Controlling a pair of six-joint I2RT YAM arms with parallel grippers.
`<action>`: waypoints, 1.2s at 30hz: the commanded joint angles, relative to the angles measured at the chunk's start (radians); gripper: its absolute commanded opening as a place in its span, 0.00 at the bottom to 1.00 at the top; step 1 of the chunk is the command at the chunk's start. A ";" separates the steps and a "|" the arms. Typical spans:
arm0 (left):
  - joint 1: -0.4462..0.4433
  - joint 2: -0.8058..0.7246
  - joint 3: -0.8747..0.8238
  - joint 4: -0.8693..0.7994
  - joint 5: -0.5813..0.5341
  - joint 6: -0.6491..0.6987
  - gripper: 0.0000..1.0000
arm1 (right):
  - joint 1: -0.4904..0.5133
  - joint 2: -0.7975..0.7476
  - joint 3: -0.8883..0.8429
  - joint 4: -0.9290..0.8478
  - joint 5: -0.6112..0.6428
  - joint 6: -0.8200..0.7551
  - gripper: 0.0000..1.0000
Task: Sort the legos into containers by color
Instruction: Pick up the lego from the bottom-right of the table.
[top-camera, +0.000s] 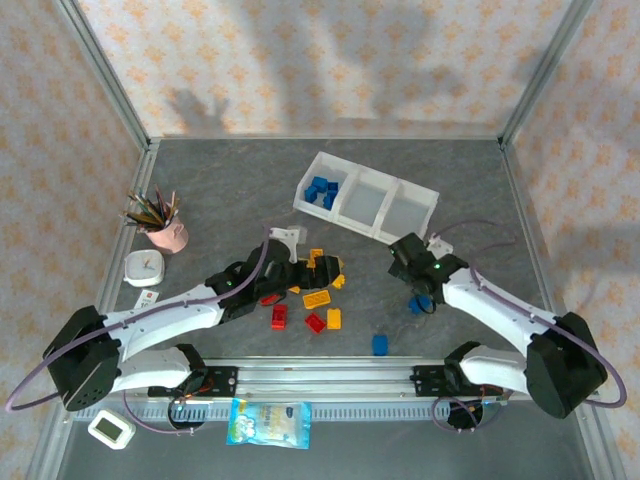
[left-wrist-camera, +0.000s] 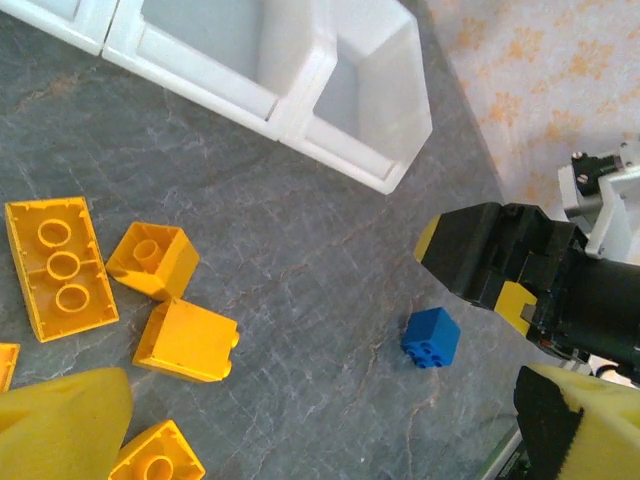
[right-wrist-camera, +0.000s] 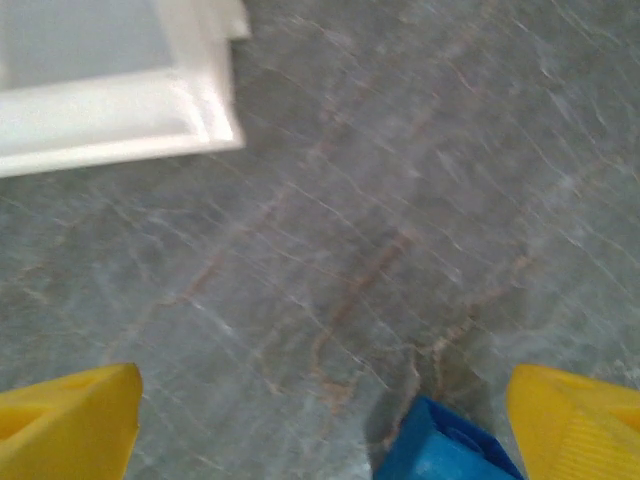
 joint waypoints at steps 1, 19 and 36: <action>-0.008 0.014 0.034 0.035 -0.024 0.005 0.99 | 0.033 -0.032 -0.036 -0.062 0.060 0.115 0.95; -0.008 -0.014 0.026 -0.002 -0.089 0.012 0.99 | 0.102 0.066 -0.110 0.181 -0.020 0.113 0.75; -0.008 -0.030 0.019 0.002 -0.114 0.004 0.99 | 0.113 0.119 -0.111 0.207 -0.092 0.014 0.38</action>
